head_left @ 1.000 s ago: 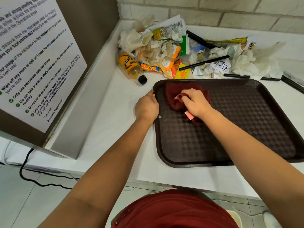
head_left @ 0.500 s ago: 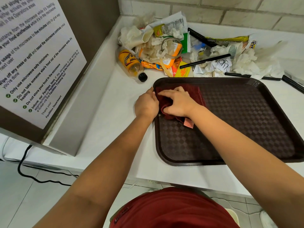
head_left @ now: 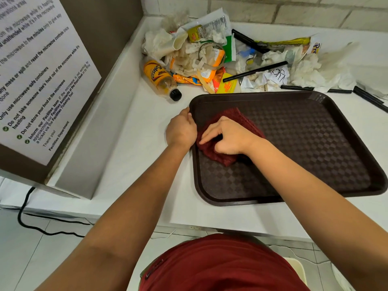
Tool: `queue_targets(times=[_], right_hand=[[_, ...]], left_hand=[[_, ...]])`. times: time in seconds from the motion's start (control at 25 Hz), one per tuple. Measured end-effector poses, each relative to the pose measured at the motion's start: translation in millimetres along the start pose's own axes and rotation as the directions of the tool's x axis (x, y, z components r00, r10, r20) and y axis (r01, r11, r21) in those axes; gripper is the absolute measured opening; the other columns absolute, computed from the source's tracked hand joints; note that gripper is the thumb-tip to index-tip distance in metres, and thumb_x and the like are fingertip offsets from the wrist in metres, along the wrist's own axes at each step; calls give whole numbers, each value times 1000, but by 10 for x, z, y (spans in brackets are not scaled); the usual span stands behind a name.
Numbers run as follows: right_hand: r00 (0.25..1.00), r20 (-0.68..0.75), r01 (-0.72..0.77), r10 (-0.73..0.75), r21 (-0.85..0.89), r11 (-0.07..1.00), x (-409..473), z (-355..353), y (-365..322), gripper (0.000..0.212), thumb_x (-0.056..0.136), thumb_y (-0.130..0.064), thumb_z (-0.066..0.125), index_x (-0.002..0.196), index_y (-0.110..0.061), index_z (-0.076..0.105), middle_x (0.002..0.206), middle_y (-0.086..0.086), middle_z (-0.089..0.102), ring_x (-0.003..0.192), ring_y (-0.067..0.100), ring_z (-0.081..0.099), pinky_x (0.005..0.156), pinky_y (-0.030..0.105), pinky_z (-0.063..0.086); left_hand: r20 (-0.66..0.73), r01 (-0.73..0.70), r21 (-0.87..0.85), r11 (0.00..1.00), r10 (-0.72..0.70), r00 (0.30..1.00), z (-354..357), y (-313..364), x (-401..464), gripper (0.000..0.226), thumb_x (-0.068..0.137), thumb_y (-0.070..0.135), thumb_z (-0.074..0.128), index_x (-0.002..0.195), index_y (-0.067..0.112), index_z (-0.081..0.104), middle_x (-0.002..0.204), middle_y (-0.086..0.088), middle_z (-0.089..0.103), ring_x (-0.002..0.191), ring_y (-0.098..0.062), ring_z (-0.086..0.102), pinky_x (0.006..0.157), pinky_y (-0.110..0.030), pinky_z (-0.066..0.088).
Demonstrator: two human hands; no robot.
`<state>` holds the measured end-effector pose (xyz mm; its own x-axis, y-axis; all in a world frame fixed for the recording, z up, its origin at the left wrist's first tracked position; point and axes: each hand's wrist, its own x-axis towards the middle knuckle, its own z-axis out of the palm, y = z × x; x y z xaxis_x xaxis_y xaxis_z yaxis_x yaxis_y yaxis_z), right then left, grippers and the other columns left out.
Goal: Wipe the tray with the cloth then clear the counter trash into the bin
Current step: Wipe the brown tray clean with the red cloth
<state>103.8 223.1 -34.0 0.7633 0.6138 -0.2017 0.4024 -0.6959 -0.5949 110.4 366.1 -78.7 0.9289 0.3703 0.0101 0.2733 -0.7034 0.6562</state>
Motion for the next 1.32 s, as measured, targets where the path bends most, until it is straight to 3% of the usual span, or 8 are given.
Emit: queue_targets(times=[0.16, 0.24, 0.36, 0.6, 0.8, 1.0, 1.2, 1.32], right_hand=[[999, -18, 39, -37, 100, 994, -117, 70, 7, 48, 60, 4, 52, 82, -32, 74, 85, -27, 63, 91, 4, 44, 101, 36, 34], [992, -126, 37, -29, 62, 997, -190, 122, 71, 50, 63, 1, 53, 93, -34, 72, 101, -24, 65, 93, 1, 41, 100, 37, 33], [965, -262, -78, 31, -172, 982, -165, 194, 128, 55, 73, -10, 51, 122, -35, 58, 133, -17, 52, 113, 17, 40, 100, 36, 28], [957, -206, -268, 204, -361, 893, 110, 200, 117, 62, 84, -30, 41, 144, -37, 24, 153, -12, 21, 132, 24, 23, 106, 41, 18], [983, -143, -168, 118, -408, 897, 91, 189, 74, 59, 83, -30, 45, 140, -39, 33, 150, -11, 29, 126, 27, 26, 103, 42, 21], [999, -48, -25, 5, -433, 901, -58, 218, -10, 59, 78, -24, 50, 135, -36, 42, 146, -12, 35, 120, 25, 30, 98, 40, 24], [980, 147, 174, -133, -318, 932, -290, 143, 26, 64, 70, -12, 50, 128, -40, 51, 141, -19, 40, 119, 17, 27, 99, 32, 16], [971, 173, 187, -165, -122, 975, -525, 102, 130, 48, 66, -24, 50, 109, -40, 66, 127, -27, 52, 115, 8, 31, 109, 35, 8]], left_hand=[[-3, 1, -26, 1000, -1, 1000, -3, -7, 2, 40, 99, 27, 31, 134, 19, 47, 129, -3, 58, 117, -24, 55, 92, -31, 46], [-4, 3, -23, 1000, -3, 1000, -14, -7, -12, 40, 99, 27, 31, 135, 19, 47, 130, -3, 58, 118, -24, 54, 93, -31, 45], [32, 0, -31, 1000, 1, 1000, -45, 1, -17, 40, 100, 26, 31, 136, 18, 45, 133, -4, 56, 121, -24, 52, 97, -32, 43], [163, 50, -183, 982, -20, 986, -165, -110, -243, 38, 97, 25, 41, 131, 12, 51, 127, -9, 59, 116, -26, 54, 101, -33, 42], [216, 175, -315, 933, -109, 970, -201, -119, -279, 34, 96, 25, 47, 126, 11, 55, 113, -12, 63, 98, -30, 61, 79, -35, 55], [65, 103, -236, 966, -90, 994, -154, -63, -316, 30, 95, 24, 47, 115, 8, 62, 111, -11, 66, 102, -27, 60, 91, -32, 47], [2, 90, -214, 973, -92, 996, -136, -46, -340, 29, 95, 22, 47, 112, 7, 65, 109, -12, 67, 100, -27, 61, 84, -25, 42], [-8, 88, -215, 973, -91, 996, -129, -67, -343, 29, 95, 22, 47, 111, 8, 66, 107, -12, 68, 99, -27, 61, 83, -24, 42]])
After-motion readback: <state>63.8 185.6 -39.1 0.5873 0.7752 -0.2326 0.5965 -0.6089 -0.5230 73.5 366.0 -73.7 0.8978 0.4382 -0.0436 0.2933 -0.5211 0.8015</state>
